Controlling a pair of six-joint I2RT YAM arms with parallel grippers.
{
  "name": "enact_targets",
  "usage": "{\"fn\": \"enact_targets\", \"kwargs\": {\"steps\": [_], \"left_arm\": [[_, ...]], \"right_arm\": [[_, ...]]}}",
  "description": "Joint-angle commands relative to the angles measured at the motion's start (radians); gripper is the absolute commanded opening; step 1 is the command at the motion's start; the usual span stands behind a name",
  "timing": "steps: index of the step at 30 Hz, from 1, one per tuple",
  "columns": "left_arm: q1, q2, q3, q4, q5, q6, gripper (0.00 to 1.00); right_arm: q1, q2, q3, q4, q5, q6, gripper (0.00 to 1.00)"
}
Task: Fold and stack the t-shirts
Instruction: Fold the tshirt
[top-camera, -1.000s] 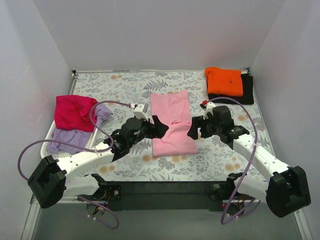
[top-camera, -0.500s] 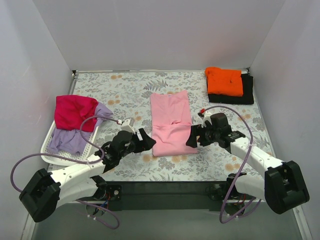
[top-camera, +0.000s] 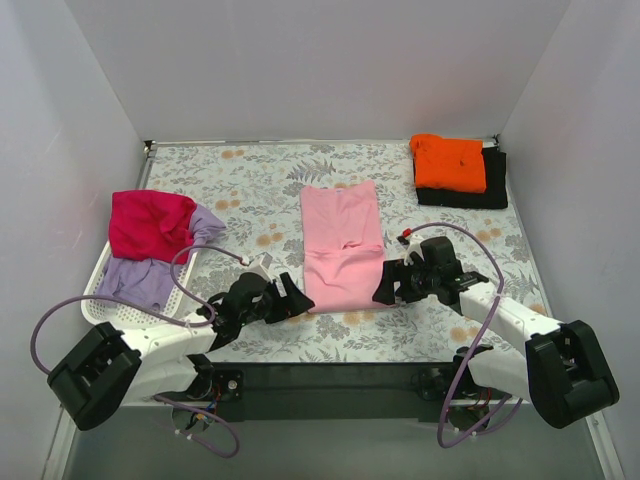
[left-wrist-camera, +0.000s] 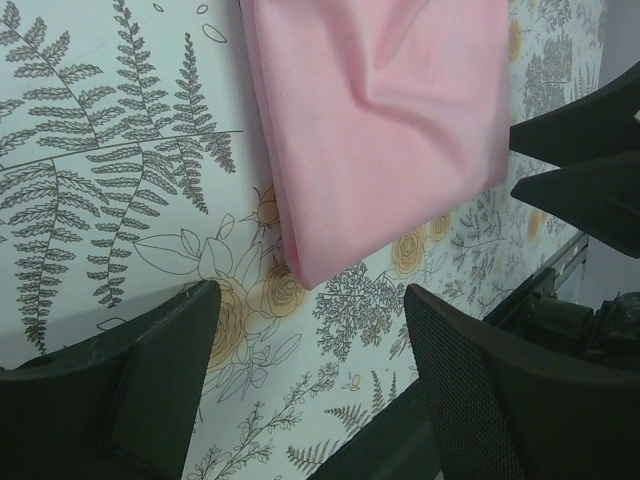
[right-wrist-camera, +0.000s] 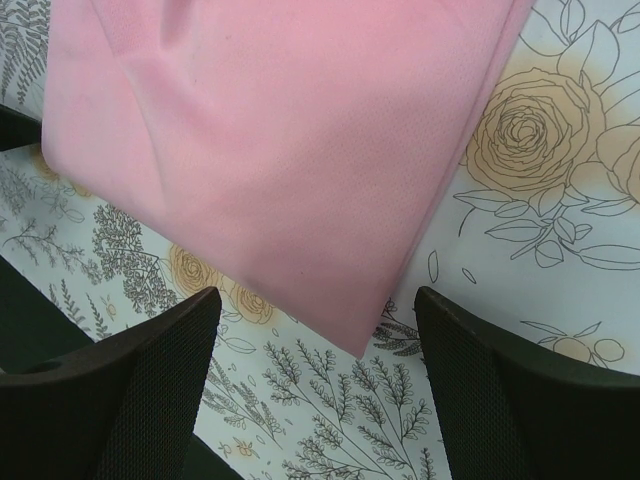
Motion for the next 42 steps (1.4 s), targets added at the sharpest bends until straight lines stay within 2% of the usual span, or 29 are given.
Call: {"fn": "enact_targets", "kwargs": {"steps": [1, 15, 26, 27, 29, 32, 33, 34, 37, 40, 42], "left_arm": [[0.003, 0.028, -0.012, 0.076, 0.035, -0.023, 0.68], [-0.012, 0.223, 0.003, 0.222, 0.059, -0.040, 0.67], [-0.035, 0.282, 0.046, 0.113, -0.005, -0.023, 0.55], [-0.036, 0.288, 0.052, 0.104, -0.010, -0.019, 0.50], [-0.046, 0.320, 0.055, 0.102, -0.019, -0.016, 0.46], [-0.059, 0.372, 0.066, 0.119, -0.016, -0.003, 0.36], [-0.061, 0.383, 0.066, 0.125, -0.016, 0.000, 0.33], [-0.064, 0.391, 0.072, 0.129, -0.017, 0.003, 0.21], [-0.070, 0.415, 0.077, 0.134, -0.011, 0.016, 0.02], [-0.072, 0.397, 0.077, 0.125, -0.001, 0.038, 0.00], [-0.072, 0.375, 0.078, 0.102, 0.018, 0.066, 0.00]], "right_arm": [[0.000, -0.011, -0.018, 0.053, -0.016, 0.017, 0.71], [0.000, 0.018, -0.061, 0.107, -0.050, 0.046, 0.70], [0.000, 0.031, -0.078, 0.107, -0.043, 0.055, 0.65], [0.000, 0.031, -0.078, 0.107, -0.045, 0.055, 0.62], [0.001, 0.034, -0.080, 0.107, -0.042, 0.055, 0.59], [0.001, 0.046, -0.084, 0.107, -0.043, 0.052, 0.49], [0.001, 0.054, -0.084, 0.107, -0.043, 0.050, 0.42], [0.001, 0.058, -0.086, 0.107, -0.045, 0.050, 0.37], [0.001, 0.066, -0.088, 0.107, -0.053, 0.046, 0.19], [0.001, 0.060, -0.078, 0.073, -0.054, 0.027, 0.01], [0.003, 0.045, -0.054, -0.003, -0.059, 0.004, 0.01]]}}
